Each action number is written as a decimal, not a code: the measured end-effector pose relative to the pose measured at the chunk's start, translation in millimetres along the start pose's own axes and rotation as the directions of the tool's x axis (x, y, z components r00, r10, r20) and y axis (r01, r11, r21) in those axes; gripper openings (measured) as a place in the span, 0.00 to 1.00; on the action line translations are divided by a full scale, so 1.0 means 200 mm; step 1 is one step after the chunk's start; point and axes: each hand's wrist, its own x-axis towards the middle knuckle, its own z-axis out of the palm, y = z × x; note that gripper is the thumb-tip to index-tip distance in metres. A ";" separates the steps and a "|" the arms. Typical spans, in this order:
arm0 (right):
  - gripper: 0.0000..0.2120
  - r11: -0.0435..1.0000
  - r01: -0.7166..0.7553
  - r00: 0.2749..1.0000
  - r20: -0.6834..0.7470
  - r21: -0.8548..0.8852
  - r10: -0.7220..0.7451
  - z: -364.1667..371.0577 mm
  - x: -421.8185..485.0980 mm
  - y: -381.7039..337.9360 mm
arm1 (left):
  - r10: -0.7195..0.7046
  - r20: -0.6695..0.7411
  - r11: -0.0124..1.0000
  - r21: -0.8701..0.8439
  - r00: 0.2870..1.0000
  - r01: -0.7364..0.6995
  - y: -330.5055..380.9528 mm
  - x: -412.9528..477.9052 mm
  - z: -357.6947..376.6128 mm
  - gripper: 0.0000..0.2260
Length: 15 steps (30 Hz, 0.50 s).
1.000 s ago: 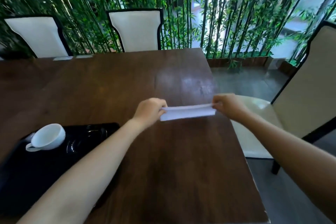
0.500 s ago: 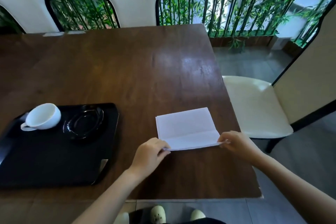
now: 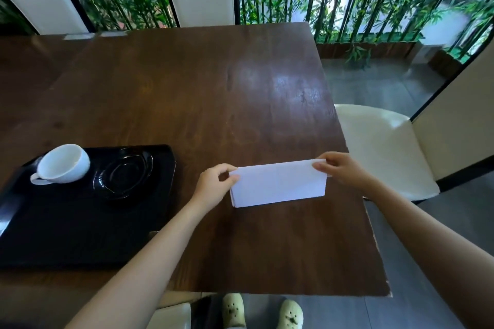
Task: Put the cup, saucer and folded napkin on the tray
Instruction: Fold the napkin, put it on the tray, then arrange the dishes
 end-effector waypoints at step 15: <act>0.11 0.949 -0.234 0.946 -0.272 -0.209 0.174 0.23 0.20 0.11 | -0.061 -0.021 0.973 0.223 0.998 0.064 -0.13 0.28 0.17 0.06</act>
